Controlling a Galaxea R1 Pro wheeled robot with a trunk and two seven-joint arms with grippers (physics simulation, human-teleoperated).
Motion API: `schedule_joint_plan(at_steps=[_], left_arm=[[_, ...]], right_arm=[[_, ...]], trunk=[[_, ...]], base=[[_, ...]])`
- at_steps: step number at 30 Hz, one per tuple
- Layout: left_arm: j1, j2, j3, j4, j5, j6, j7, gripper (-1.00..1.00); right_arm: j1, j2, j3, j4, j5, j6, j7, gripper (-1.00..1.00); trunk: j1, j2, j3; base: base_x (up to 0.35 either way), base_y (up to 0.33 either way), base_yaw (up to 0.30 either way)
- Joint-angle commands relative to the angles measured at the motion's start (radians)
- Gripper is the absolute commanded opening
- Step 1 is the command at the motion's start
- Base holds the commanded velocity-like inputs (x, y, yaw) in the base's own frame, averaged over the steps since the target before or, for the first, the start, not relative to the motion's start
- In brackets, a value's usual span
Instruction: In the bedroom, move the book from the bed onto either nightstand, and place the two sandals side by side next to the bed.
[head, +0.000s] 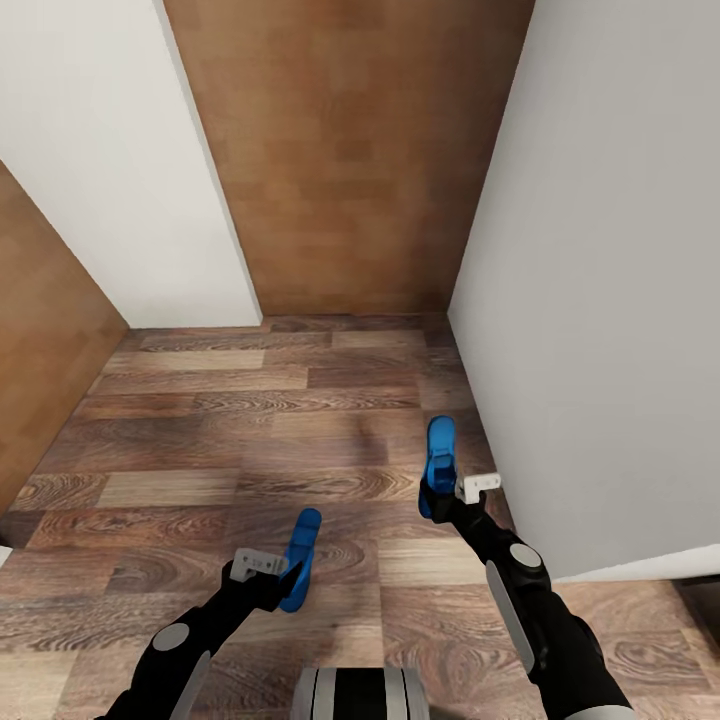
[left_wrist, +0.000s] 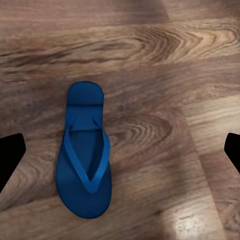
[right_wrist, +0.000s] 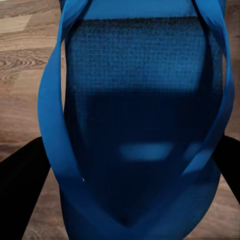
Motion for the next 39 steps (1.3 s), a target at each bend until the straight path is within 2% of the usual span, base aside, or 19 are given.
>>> schedule_joint_plan(at_steps=[1,12,19,39], left_arm=[[0.000,0.001,-0.001,-0.001,0.008,0.007,0.000,1.00],[0.000,0.000,-0.001,-0.001,0.008,0.007,-0.001,1.00],[0.000,0.000,-0.001,-0.001,0.009,0.006,-0.001,1.00],[0.000,0.000,-0.002,-0.002,0.008,0.006,0.000,1.00]], right_arm=[[0.000,0.000,-0.001,-0.002,-0.007,0.007,0.004,-1.00],[0.000,0.000,-0.001,-0.002,-0.007,0.007,0.004,-1.00],[0.000,0.000,-0.001,-0.002,-0.007,0.007,0.004,-1.00],[0.000,0.000,-0.001,-0.001,-0.007,0.007,0.004,-1.00]], trunk=[[0.000,-0.001,-0.005],[0.005,-0.003,-0.047],[0.005,-0.003,-0.047],[0.005,-0.003,-0.047]], base=[[0.000,0.000,0.000],[0.000,0.000,0.000],[0.004,0.000,0.000],[0.122,-0.022,0.000]])
